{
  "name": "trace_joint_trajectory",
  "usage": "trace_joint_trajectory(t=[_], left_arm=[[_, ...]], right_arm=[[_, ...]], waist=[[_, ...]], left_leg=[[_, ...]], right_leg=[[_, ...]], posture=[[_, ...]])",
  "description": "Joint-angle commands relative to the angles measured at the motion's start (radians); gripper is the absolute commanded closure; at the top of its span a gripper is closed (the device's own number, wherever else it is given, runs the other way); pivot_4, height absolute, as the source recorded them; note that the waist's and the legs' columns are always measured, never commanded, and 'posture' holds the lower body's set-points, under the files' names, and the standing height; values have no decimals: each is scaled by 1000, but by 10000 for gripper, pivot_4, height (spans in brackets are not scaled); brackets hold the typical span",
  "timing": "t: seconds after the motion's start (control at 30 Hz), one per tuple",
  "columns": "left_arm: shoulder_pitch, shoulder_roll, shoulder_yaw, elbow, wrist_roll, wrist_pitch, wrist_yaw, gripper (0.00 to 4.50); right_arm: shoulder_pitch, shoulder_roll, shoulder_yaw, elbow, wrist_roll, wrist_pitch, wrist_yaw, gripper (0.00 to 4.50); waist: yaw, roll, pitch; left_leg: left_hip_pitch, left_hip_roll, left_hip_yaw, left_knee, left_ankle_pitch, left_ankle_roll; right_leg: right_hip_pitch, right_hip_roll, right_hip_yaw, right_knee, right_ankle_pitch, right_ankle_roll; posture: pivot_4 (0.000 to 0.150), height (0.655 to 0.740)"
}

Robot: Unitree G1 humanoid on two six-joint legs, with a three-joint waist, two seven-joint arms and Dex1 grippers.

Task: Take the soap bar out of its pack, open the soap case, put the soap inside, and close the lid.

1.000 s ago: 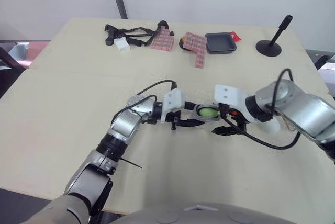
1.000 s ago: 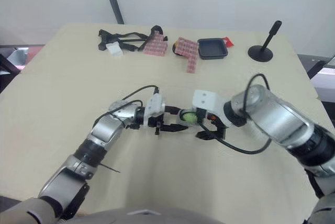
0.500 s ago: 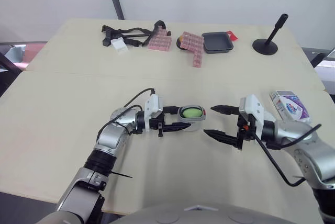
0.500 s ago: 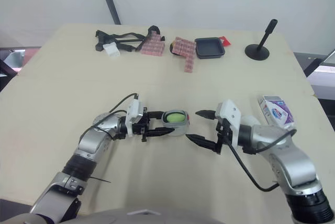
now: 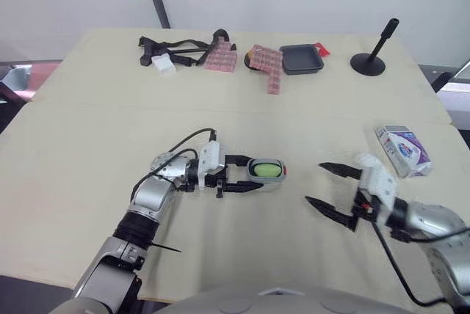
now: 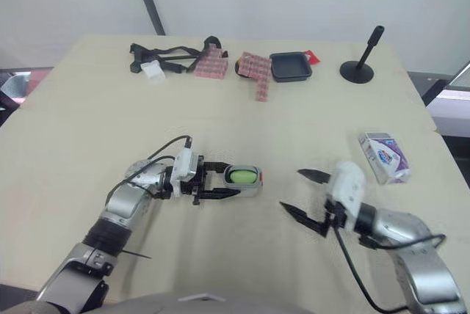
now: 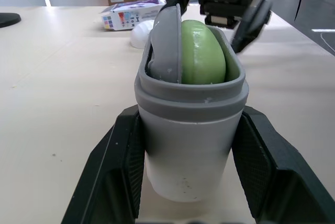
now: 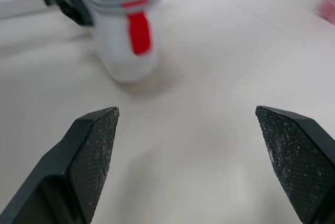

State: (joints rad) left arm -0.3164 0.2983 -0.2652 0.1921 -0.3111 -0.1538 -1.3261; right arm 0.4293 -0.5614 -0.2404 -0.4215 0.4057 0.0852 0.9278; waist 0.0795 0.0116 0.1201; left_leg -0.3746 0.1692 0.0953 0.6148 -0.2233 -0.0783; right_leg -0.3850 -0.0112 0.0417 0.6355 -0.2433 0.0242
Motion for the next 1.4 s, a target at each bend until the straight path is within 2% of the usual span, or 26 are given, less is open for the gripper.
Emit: trace_joint_trajectory(t=[0.03, 0.13, 0.3, 0.57, 0.73, 0.87, 1.0, 1.1, 1.23, 1.4], left_arm=[[-2, 13, -2, -42, -23, -11, -28, 26277], [-6, 21, -4, -27, -8, -24, -32, 26277], [-7, 15, -3, -18, -6, -20, -22, 26277], [-6, 5, -7, -46, -15, 0, -15, 26277], [-4, 1, -8, -60, -13, 0, -5, 26277], [1, -3, -13, -73, -17, 6, -3, 26277], [3, -7, -17, -74, -12, 5, 2, 26277], [-1, -10, -20, -72, -9, 5, 9, 26277], [-1, -12, -24, -75, -6, 4, 18, 26277], [13, -14, -25, -90, -7, -4, 31, 26277]], right_arm=[[119, 33, -162, -20, 61, -61, -24, 141], [202, 67, -286, 54, 81, -117, -32, 141], [234, 87, -395, 153, 93, -134, -69, 141], [256, 58, -423, 256, 90, -159, -10, 141], [267, -70, -453, 188, 127, 15, 1, 141], [267, -285, -491, 114, 179, 371, -24, 141], [158, -450, -509, 32, 300, 718, -86, 141], [24, -541, -445, 0, 334, 899, -151, 141], [-129, -622, -332, -22, 346, 1031, -191, 141], [-452, -646, -100, 25, 316, 1111, -269, 141]], waist=[[-1, 0, 0], [-9, 0, 0], [-25, 1, 0], [-30, 2, -1], [-32, 3, -2], [-31, 3, -2], [-30, 4, -2], [-27, 4, -2], [-14, 4, -2], [-13, 4, -2]], left_leg=[[0, 0, 0, 0, 0, 1], [1, -1, 0, -1, -3, 5], [2, -1, 0, -2, -2, 7], [1, -3, 0, -3, -2, 8], [2, -4, 0, -3, -1, 9], [4, -4, -1, -3, -1, 10], [9, -4, -1, -6, -1, 9], [10, -4, -1, -7, -1, 9], [8, -4, -1, -7, 0, 9], [8, -4, 0, -6, 2, 5]], right_leg=[[0, -1, 0, -1, 0, 0], [0, -1, 0, -1, 0, 0], [1, -2, -1, -1, 0, 0], [1, -4, -1, -1, 0, 0], [1, -5, -1, -1, 0, 0], [5, -5, -1, -2, 0, 0], [9, -5, -2, -4, 0, 0], [10, -4, -2, -5, 0, 0], [9, -4, -2, -6, 0, 0], [9, -4, -1, -6, 0, 1]], posture=[[1500, 7400], [1500, 7400], [1500, 7400], [1500, 7400], [1500, 7400], [1500, 7400], [1500, 7400], [1500, 7400], [1500, 7400], [1500, 7400]])
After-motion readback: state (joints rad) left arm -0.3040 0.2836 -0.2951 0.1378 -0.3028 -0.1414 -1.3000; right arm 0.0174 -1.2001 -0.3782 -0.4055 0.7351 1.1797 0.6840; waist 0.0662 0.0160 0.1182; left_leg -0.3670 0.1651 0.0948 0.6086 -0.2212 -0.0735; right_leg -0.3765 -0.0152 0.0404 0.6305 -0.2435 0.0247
